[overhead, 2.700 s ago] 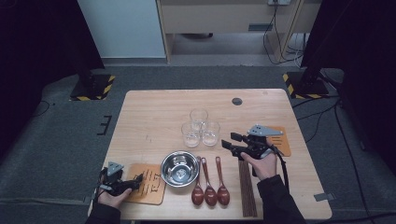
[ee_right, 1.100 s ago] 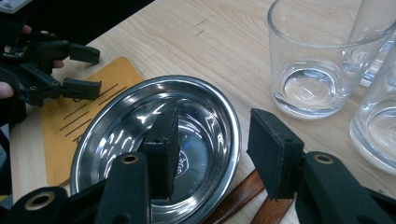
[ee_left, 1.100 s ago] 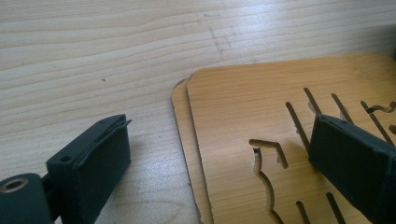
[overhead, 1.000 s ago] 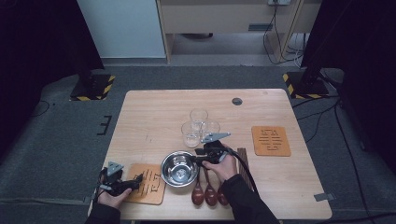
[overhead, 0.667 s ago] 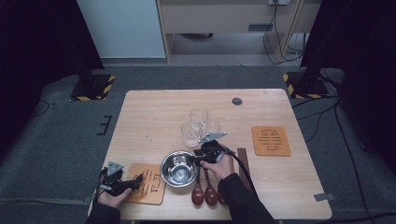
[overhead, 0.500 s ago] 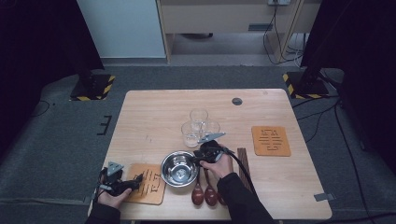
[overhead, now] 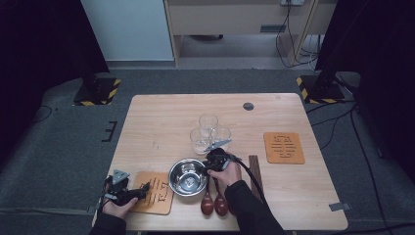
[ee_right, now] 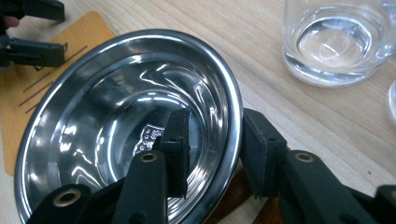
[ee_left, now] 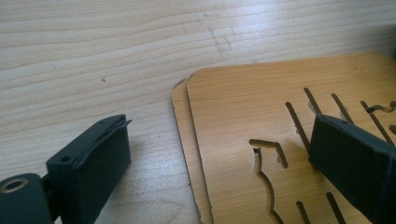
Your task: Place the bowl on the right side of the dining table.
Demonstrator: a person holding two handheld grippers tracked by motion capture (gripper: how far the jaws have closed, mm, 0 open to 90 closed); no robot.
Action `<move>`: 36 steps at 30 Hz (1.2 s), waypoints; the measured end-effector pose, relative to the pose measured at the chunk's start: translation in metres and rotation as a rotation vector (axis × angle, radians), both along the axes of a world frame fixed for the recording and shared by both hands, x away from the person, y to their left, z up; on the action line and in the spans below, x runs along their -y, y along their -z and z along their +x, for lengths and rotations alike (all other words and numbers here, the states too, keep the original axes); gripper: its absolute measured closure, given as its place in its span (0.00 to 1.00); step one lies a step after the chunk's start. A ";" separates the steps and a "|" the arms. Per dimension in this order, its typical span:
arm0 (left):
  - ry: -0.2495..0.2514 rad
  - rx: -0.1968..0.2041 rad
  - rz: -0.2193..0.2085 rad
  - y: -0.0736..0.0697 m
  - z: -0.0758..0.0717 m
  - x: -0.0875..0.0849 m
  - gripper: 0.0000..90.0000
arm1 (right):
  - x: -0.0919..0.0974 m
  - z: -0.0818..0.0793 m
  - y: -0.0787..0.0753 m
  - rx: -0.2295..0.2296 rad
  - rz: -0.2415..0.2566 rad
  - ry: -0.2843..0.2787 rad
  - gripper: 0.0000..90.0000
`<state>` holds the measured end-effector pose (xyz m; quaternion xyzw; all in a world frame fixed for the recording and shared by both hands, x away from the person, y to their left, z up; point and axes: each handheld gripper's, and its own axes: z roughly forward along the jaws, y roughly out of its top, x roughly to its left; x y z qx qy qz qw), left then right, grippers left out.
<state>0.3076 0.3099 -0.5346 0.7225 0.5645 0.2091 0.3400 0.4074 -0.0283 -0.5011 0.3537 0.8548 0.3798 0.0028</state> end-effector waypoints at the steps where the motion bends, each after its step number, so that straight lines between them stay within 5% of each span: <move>1: 0.000 0.000 0.000 0.000 0.000 0.000 0.05 | 0.000 0.000 0.001 -0.005 -0.003 0.003 0.72; 27: 0.001 0.000 0.000 0.000 0.000 0.000 0.05 | -0.010 0.008 0.009 -0.071 -0.039 0.037 0.88; 36: 0.001 0.000 0.000 0.000 0.000 0.000 0.05 | -0.010 0.006 0.004 -0.072 0.011 0.047 0.90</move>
